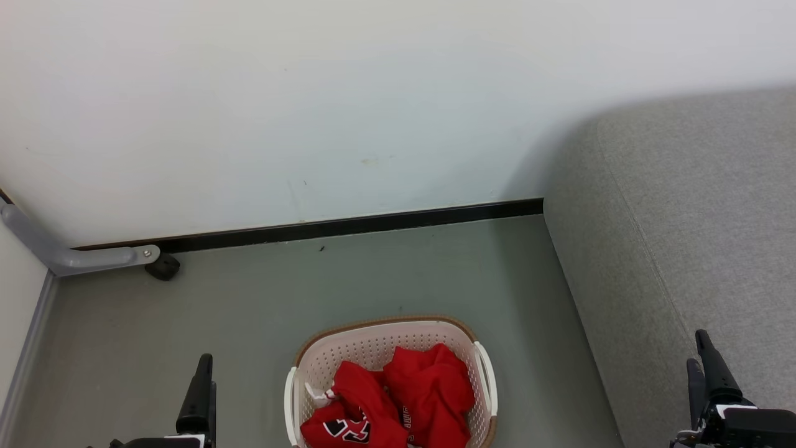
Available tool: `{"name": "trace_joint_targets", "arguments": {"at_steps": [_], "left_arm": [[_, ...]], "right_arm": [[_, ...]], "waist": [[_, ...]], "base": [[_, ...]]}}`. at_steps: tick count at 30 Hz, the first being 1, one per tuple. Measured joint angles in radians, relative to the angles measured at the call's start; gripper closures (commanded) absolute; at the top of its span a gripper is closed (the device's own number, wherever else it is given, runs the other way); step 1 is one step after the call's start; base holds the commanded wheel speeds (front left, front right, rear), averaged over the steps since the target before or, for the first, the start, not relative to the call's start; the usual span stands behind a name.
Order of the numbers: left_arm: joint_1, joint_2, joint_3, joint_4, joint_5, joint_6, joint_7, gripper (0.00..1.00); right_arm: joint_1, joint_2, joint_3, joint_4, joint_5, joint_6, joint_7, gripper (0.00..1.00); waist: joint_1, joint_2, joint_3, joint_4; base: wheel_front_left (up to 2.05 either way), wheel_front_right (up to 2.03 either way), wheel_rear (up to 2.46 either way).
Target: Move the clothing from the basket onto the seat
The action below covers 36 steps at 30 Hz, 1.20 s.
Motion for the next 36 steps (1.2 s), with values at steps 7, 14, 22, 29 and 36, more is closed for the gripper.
{"name": "trace_joint_targets", "arguments": {"at_steps": [7, 14, 22, 29, 36], "left_arm": [[-0.001, 0.0, -0.002, 0.009, 0.064, 0.0, -0.025, 0.0], [-0.002, 0.0, -0.005, 0.013, 0.136, 0.005, -0.044, 0.0], [-0.002, 0.0, -0.008, 0.021, 0.239, 0.017, -0.073, 0.0], [-0.005, 0.002, -0.015, 0.026, 0.352, 0.03, -0.1, 0.0], [-0.006, 0.008, -0.02, 0.032, 0.46, 0.043, -0.124, 0.0]], "right_arm": [[0.0, -0.018, 0.025, -0.003, -0.071, 0.0, -0.026, 0.0], [0.0, -0.031, 0.046, -0.003, -0.142, 0.0, -0.047, 0.0], [-0.004, -0.053, 0.073, -0.004, -0.273, -0.001, -0.078, 0.0], [-0.018, -0.083, 0.105, -0.006, -0.394, -0.004, -0.1, 0.0], [-0.03, -0.108, 0.133, -0.006, -0.516, -0.01, -0.126, 0.0]], "waist": [[0.0, 0.0, -0.001, -0.002], [0.0, 0.0, -0.002, -0.006], [0.0, 0.0, -0.003, -0.013], [0.0, 0.0, -0.003, -0.02], [0.0, 0.0, -0.004, -0.024]], "base": [[0.0, 0.0, 0.0], [0.0, 0.0, 0.0], [0.0, 0.0, 0.0], [0.0, 0.0, 0.0], [0.0, 0.0, 0.0]]}}
